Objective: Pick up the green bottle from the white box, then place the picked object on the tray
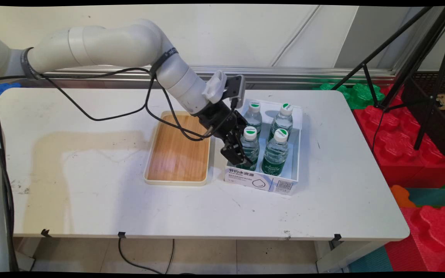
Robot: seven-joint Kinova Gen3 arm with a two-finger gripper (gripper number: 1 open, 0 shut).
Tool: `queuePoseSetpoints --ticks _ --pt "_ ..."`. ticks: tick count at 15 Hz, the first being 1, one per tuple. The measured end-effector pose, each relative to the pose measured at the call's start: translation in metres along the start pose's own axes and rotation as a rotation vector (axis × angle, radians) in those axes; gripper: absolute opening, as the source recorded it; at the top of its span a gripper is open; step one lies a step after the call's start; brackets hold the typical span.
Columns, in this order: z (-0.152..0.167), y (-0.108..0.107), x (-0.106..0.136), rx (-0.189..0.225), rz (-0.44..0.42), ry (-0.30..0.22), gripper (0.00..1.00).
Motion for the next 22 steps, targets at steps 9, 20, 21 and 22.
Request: queuePoseSetpoints --ticks 9,20,21,22 --pt "0.009 0.0 0.004 -0.009 -0.023 0.009 0.0" --pt "-0.031 0.007 0.011 -0.006 -0.027 0.061 0.0" --pt "-0.036 0.008 0.012 -0.005 -0.026 0.067 0.0" --pt "-0.045 0.009 0.012 -0.002 -0.025 0.074 0.0"
